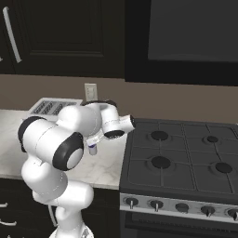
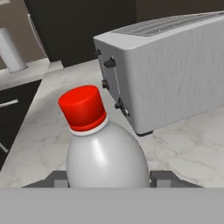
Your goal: Place the drinks on the dining counter in a tight cluster.
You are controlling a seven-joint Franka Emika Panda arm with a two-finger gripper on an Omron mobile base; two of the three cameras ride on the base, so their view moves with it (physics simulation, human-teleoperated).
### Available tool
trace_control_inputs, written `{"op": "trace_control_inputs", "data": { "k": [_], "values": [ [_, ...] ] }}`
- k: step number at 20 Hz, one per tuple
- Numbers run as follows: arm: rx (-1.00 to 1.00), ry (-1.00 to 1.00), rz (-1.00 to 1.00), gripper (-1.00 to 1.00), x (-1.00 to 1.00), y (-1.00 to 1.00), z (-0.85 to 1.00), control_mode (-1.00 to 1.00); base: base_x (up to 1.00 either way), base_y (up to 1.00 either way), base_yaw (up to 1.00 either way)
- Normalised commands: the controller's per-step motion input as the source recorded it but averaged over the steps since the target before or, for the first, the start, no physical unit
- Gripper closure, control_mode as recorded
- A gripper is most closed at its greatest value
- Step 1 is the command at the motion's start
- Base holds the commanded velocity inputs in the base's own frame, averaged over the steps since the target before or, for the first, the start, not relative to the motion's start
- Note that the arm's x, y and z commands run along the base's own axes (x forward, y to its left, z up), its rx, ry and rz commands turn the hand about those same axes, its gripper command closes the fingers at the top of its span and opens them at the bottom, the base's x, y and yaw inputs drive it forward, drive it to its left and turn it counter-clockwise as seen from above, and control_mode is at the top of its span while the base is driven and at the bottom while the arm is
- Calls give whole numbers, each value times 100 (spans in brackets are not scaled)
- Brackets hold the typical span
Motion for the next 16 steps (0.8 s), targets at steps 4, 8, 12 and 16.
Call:
{"op": "trace_control_inputs", "data": {
  "k": [4, 8, 12, 16],
  "values": [
    [0, 0, 0, 100, -5, 0, 0, -100, 0, 0, 0],
    [0, -2, 0, 100, -28, -5, 4, -100, 0, 0, 0],
    [0, -4, 0, 100, -42, -14, 37, -100, 0, 0, 0],
    [0, -9, -1, 100, -34, -8, 79, -100, 0, 0, 0]
  ]
}}
